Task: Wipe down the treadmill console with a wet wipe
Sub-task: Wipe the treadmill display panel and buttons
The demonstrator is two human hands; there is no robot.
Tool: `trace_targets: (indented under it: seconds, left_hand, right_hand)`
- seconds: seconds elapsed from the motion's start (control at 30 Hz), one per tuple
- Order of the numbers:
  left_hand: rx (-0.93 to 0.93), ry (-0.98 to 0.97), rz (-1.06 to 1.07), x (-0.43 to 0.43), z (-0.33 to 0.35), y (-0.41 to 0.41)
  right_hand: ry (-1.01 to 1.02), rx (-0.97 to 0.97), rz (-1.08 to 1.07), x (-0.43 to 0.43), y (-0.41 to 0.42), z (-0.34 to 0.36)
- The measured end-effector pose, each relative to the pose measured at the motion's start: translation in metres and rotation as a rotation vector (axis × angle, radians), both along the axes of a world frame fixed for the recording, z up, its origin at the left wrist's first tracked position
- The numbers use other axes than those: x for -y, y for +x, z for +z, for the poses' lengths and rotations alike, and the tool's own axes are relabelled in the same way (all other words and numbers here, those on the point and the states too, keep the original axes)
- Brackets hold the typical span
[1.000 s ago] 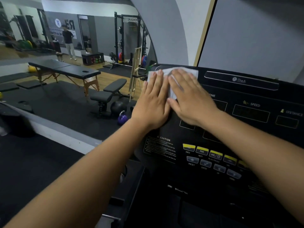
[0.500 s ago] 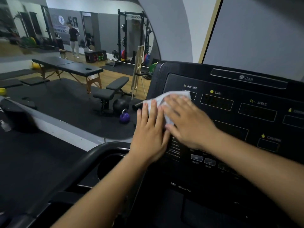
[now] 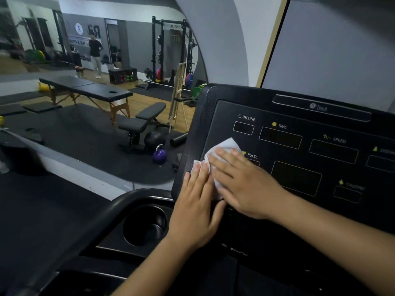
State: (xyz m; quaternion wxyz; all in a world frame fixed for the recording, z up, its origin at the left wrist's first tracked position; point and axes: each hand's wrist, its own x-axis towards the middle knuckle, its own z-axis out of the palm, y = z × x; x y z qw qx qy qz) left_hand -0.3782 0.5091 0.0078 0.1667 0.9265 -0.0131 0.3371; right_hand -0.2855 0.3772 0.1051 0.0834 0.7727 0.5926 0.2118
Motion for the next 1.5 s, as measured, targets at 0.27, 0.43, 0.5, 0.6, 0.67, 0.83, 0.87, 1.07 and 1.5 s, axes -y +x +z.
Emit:
trace_targets:
  seconds: [0.27, 0.43, 0.5, 0.6, 0.67, 0.83, 0.87, 1.07, 1.5]
  left_hand:
    - [0.037, -0.051, 0.183, -0.03, 0.106, 0.068]
    - [-0.066, -0.049, 0.177, -0.029, 0.059, 0.036]
    - [-0.117, -0.055, 0.156, -0.018, 0.019, 0.007]
    - [-0.146, -0.002, 0.145, -0.006, -0.017, -0.016]
    - [-0.143, 0.047, 0.134, -0.011, -0.012, -0.011]
    - [-0.061, 0.178, 0.119, -0.032, 0.062, 0.045]
    - [-0.062, 0.195, 0.13, -0.033, 0.077, 0.055]
    - [-0.018, 0.128, 0.002, -0.017, 0.037, 0.03]
    - [-0.056, 0.191, -0.045, -0.053, 0.106, 0.064]
  right_hand:
    - [0.112, 0.049, -0.084, -0.049, 0.055, 0.095]
    - [-0.049, 0.243, -0.08, -0.043, 0.039, 0.059]
    - [-0.108, 0.2, -0.043, -0.03, 0.019, 0.023]
    - [-0.197, 0.152, -0.013, -0.016, 0.003, -0.007]
    - [-0.203, 0.181, -0.019, -0.015, 0.009, 0.001]
    - [-0.108, 0.231, -0.208, -0.024, 0.037, 0.059]
    - [-0.072, 0.225, -0.244, -0.024, 0.04, 0.067]
    - [-0.075, 0.182, -0.264, -0.004, 0.017, 0.035]
    - [-0.009, 0.211, -0.341, -0.021, 0.037, 0.076]
